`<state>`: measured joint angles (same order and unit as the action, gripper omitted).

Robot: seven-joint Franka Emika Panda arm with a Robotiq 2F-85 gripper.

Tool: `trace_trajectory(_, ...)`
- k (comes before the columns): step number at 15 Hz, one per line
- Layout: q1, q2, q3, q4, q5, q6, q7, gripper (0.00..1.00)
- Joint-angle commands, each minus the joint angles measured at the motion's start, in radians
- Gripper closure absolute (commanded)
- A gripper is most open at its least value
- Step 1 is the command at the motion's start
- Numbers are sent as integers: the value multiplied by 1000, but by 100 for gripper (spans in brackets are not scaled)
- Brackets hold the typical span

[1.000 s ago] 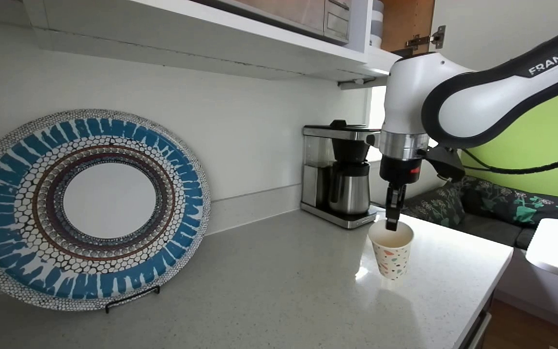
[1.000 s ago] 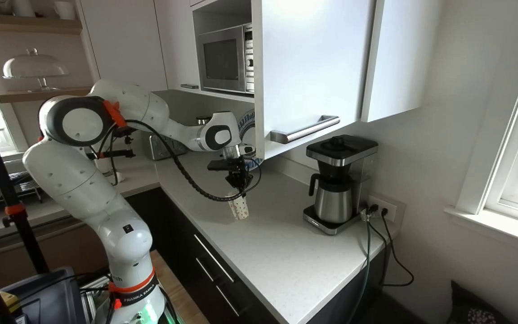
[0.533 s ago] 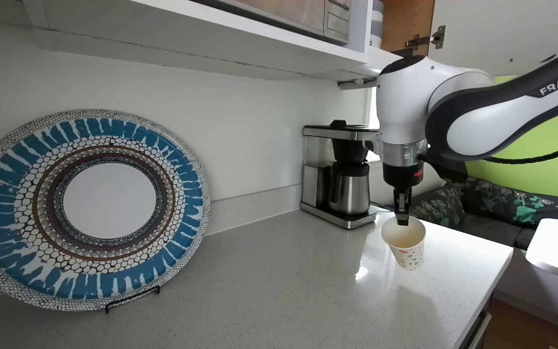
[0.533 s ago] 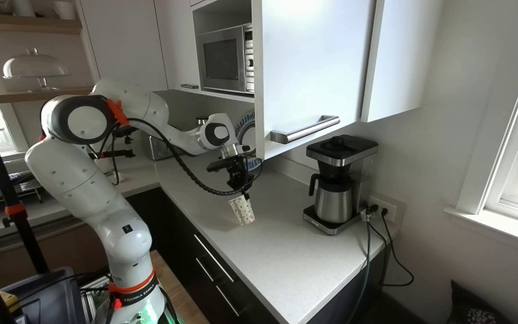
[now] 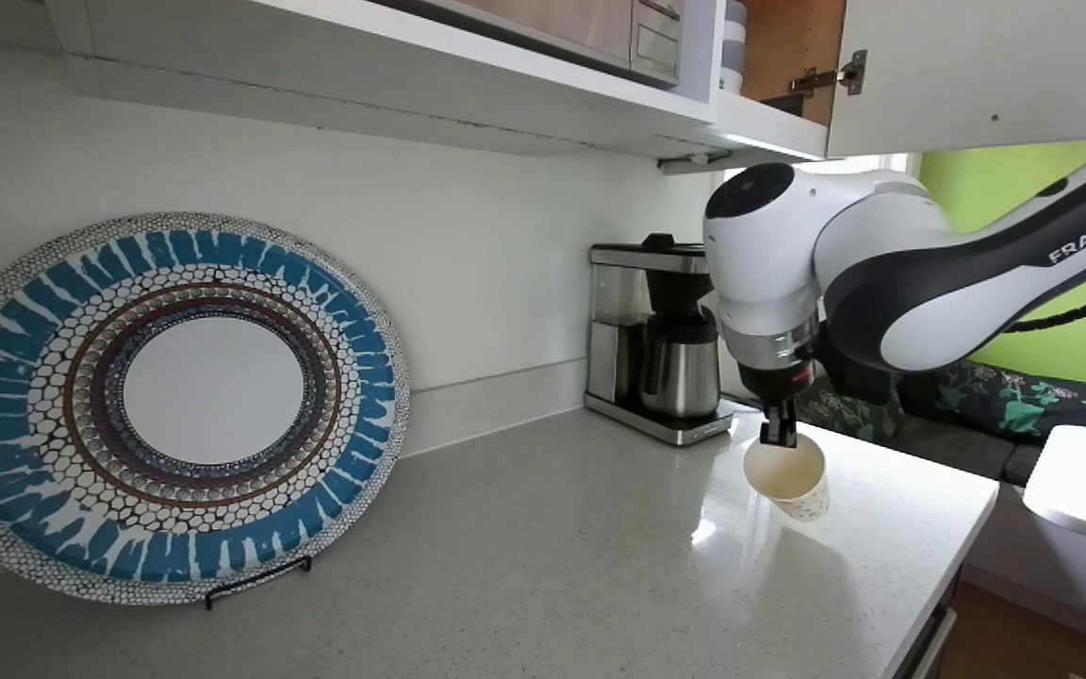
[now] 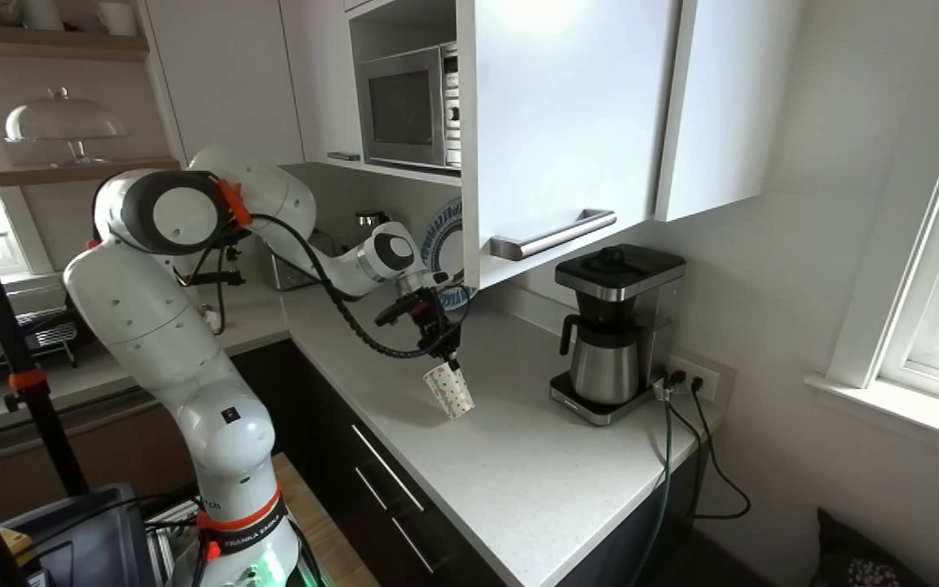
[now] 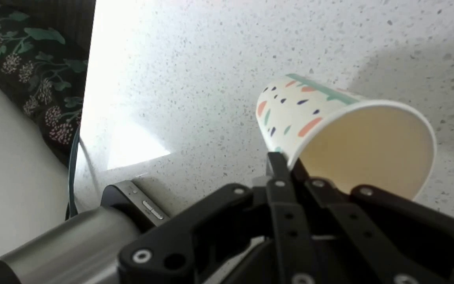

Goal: Turn the cup upside down

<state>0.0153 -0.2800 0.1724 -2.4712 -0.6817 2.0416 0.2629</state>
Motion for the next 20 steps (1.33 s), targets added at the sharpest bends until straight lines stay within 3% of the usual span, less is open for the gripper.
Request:
trace_trajectory(1, 9, 48, 12, -9, -50, -31, 110, 99)
trace_trajectory(3, 13, 58, 11, -4, -69, -45, 138, 99)
trace_trajectory(5, 19, 66, 9, -3, -63, -60, 156, 69)
trace_trajectory(14, 25, 80, -4, -10, -13, -32, 295, 4)
trace_trajectory(15, 25, 82, -4, -10, 10, -33, 323, 0)
trace_trajectory(20, 15, 89, -14, -7, 105, -27, 464, 0)
